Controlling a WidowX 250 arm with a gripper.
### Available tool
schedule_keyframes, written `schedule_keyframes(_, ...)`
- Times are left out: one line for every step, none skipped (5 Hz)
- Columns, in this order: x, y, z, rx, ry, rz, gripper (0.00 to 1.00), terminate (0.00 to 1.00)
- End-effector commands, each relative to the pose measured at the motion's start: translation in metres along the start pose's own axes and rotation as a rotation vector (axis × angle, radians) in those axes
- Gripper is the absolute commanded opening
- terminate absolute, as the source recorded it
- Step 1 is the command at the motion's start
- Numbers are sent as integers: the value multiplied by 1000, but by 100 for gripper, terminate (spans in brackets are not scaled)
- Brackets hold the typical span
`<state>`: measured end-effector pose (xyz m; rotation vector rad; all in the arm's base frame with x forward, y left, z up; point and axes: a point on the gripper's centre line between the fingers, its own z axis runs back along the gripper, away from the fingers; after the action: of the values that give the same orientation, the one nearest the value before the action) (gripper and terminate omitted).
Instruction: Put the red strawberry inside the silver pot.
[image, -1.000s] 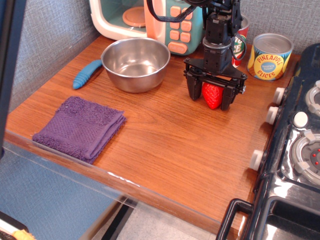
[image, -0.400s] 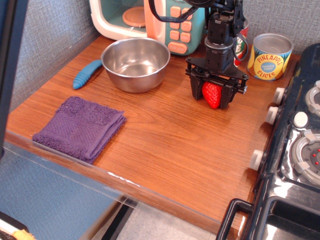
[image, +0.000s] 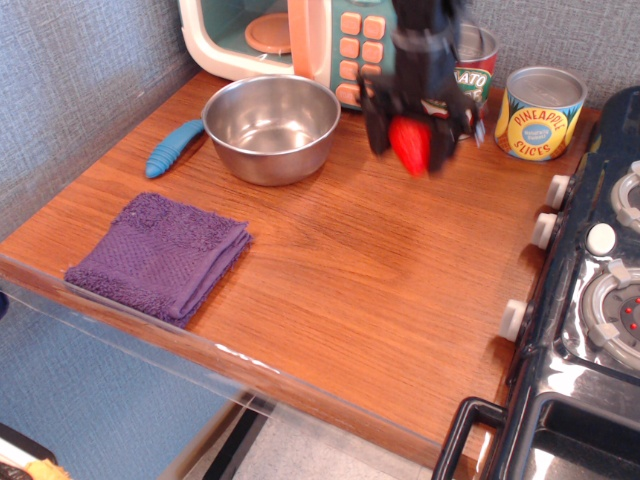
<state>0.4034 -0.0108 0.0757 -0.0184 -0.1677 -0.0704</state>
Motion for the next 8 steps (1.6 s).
schedule_keyframes(-16, 89, 60, 118, -113, 175, 0, 0)
schedule_keyframes(-18, 116, 50, 151, -80, 228, 0, 0)
schedule_keyframes(-15, 125, 41, 137, -52, 234, 0, 0)
schedule_keyframes(-14, 115, 40, 114, -53, 224, 100, 0)
schedule_keyframes(-14, 110, 43, 108, -55, 226, 100, 0)
schedule_keyframes(-17, 106, 50, 92, -55, 216, 100, 0)
schedule_keyframes(-26, 97, 71, 34, -77, 171, 100, 0)
schedule_keyframes(-36, 89, 80, 6, -78, 142, 100, 0)
